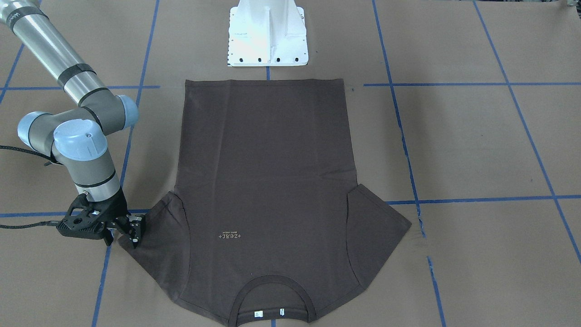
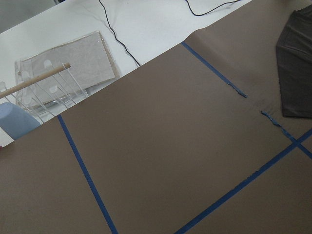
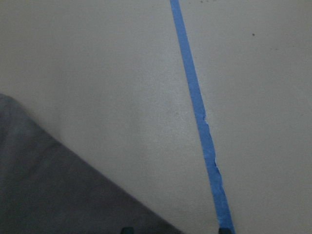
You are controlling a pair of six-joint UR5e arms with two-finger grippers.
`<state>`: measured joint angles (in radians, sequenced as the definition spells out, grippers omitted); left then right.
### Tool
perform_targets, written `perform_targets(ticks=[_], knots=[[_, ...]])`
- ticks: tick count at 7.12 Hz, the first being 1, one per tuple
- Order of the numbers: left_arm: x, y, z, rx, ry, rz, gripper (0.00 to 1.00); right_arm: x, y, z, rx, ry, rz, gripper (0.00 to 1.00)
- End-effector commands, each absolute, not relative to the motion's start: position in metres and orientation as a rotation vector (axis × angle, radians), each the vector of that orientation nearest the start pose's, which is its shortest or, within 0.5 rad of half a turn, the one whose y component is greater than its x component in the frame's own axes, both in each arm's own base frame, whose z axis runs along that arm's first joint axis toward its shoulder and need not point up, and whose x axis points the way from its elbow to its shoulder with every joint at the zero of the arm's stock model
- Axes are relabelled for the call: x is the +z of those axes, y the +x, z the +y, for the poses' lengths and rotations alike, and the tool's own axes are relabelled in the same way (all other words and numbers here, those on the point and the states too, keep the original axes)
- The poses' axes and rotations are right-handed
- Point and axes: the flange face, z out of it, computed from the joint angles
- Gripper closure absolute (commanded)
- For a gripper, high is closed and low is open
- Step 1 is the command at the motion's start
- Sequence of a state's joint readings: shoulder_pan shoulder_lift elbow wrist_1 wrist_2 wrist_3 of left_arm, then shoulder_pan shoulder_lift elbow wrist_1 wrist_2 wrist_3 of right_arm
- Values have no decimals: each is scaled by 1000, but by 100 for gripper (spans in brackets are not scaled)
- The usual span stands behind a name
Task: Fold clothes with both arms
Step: 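Move the right gripper toward the sleeve nearest it, then grasp the sleeve with the right gripper and fold it inward onto the shirt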
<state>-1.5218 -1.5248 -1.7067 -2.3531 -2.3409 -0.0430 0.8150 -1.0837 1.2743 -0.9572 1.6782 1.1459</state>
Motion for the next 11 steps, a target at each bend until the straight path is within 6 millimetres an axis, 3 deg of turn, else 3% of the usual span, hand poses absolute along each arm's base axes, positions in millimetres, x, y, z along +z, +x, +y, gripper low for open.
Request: perform_targets(ticks=[1, 2, 3, 4, 5, 8, 10, 11], knots=[[521, -40, -492, 342, 796, 757, 0, 464, -410, -609, 324, 387, -709, 39], [521, -40, -492, 342, 796, 757, 0, 462, -410, -610, 332, 386, -713, 63], [521, -40, -493, 340, 795, 756, 0, 456, -413, -611, 360, 379, -727, 100], [521, -40, -492, 342, 796, 757, 0, 454, -414, -610, 363, 377, -731, 100], [522, -40, -493, 341, 793, 757, 0, 440, -416, -612, 361, 388, -751, 100], [521, -40, -492, 342, 796, 757, 0, 373, -436, -624, 404, 387, -789, 100], [520, -40, -493, 342, 796, 757, 0, 299, -492, -616, 508, 395, -776, 100], [520, -40, -493, 341, 797, 757, 0, 286, -512, -607, 523, 409, -783, 100]])
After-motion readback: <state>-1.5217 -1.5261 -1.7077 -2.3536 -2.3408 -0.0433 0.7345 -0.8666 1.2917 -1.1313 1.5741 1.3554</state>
